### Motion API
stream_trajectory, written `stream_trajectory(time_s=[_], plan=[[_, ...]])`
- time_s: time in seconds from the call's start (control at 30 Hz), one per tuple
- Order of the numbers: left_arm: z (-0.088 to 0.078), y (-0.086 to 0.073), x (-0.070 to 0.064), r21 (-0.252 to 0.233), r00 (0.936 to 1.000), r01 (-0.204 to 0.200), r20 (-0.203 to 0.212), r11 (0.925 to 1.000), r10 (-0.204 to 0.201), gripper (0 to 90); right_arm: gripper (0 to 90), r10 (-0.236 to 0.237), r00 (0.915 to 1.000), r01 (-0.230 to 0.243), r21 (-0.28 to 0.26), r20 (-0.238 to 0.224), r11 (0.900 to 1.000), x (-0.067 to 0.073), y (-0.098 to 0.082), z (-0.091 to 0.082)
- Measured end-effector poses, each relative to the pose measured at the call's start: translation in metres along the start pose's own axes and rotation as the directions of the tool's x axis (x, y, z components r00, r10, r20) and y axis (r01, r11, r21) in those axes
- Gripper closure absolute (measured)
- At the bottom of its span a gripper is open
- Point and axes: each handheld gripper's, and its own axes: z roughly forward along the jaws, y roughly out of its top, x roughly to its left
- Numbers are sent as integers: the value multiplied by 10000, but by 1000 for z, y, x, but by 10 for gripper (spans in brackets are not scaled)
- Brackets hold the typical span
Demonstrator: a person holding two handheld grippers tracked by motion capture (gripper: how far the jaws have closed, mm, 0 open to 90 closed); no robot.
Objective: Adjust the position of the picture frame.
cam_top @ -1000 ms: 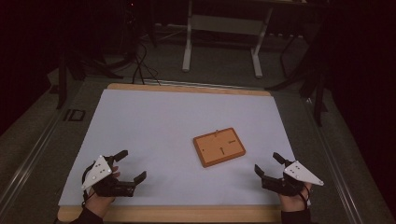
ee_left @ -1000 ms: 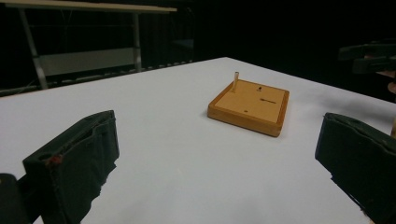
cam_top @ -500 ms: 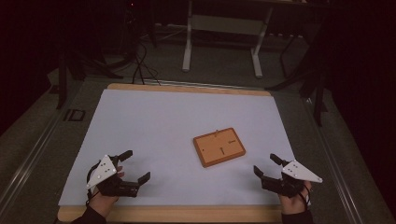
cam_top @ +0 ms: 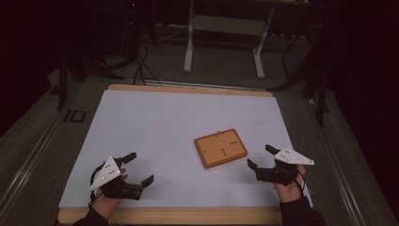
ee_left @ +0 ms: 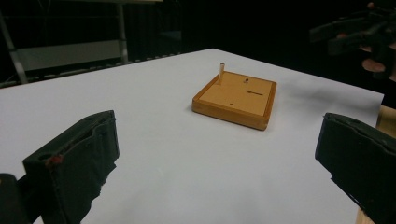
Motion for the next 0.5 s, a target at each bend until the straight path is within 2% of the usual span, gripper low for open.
stream_trajectory(time_s=[0.1,0.23,0.5], plan=[[0,0,-1,25,10000,-68,15,10000,68,0,90,134,9999,-134,-117,-35,9998,0,7,8],[0,0,-1,37,10000,-12,28,10000,12,0,90,19,10000,-21,-283,-61,9996,-1,14,17],[0,0,-1,71,10000,-46,40,10000,45,0,91,-285,9990,283,-56,-347,9996,-5,20,42]])
